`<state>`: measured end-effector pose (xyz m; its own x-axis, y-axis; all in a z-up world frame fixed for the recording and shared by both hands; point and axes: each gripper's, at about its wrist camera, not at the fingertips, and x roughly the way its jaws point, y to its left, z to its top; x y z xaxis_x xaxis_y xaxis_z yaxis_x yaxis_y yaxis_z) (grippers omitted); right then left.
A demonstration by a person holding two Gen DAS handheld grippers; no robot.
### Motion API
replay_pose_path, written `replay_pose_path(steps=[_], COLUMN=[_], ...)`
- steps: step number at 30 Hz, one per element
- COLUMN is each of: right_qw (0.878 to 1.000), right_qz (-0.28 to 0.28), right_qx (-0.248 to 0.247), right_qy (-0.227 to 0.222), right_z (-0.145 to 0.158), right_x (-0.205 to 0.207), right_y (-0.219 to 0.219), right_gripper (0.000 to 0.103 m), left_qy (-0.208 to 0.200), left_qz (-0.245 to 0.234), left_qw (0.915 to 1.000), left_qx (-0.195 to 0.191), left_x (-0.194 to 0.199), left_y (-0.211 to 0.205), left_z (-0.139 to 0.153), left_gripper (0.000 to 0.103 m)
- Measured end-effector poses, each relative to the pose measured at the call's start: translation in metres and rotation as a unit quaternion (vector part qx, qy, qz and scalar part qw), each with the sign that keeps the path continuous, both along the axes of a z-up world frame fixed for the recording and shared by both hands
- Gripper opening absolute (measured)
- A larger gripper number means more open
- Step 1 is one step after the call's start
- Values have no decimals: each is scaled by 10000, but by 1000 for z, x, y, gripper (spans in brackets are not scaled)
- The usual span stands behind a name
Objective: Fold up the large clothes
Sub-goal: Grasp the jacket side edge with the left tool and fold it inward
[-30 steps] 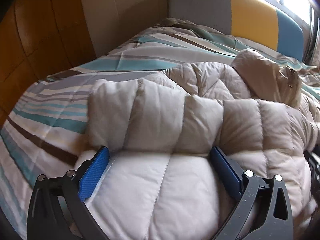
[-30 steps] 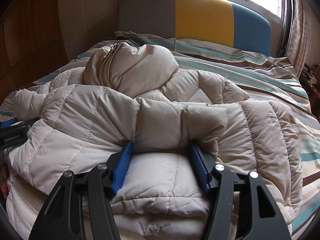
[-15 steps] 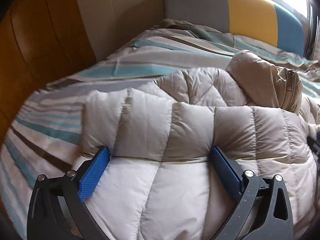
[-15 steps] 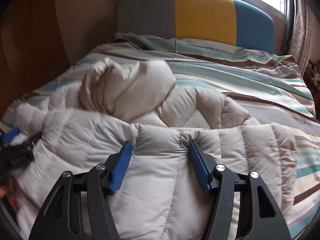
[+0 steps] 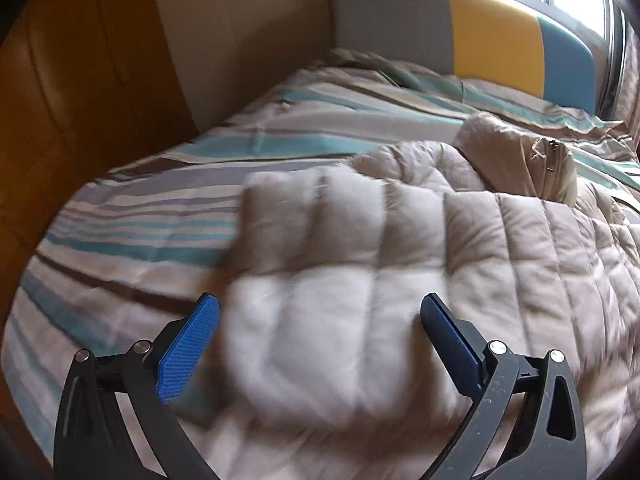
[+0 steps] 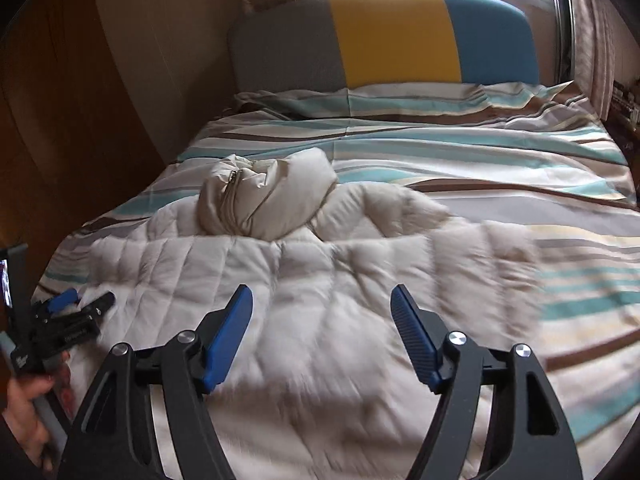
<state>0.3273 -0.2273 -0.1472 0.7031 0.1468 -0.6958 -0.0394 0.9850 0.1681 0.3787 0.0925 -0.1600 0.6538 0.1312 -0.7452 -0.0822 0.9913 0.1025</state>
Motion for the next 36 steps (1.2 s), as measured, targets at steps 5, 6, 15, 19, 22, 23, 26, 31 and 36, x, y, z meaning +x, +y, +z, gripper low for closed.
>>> replay_pose_path(steps=[5,6,15,19,22,23,26,31,36], right_qw=[9998,9998,9974,9970,9970,9971,9976,9969,9959], right_qz=[-167,-201,-661,-666,-596,-566,-491,-376,-251], right_qx=[-95,-77,225,262,270,270,243,431,584], right_qy=[-13,-6,186,305,409,423,426,542,639], right_z=[4,2,-22,-35,-46,-48,-54,-65,-75], right_x=[-78,-92,-233,-275,-298,-304,-320,-330,-337], right_y=[-35,-41,-99,-100,-97,-96,-91,-89,-83], right_gripper=[72,72,73,74,74,74,74,74,73], left_qy=[-129,-166,-332,-405,-369,-364,-425,-449,-445], left_qz=[-72,-80,86,129,40,2,-63,-252,-421], left_qw=[9998,9997,9984,9973,9981,9982,9978,9939,9918], left_qx=[-127,-189,-456,-604,-500,-475,-504,-976,-1125], left_x=[-61,-78,-181,-218,-241,-247,-266,-295,-306], left_y=[25,31,64,76,76,76,75,73,62], left_z=[6,6,-4,-12,-21,-23,-25,-33,-37], left_gripper=[100,100,100,100,100,100,100,99,79])
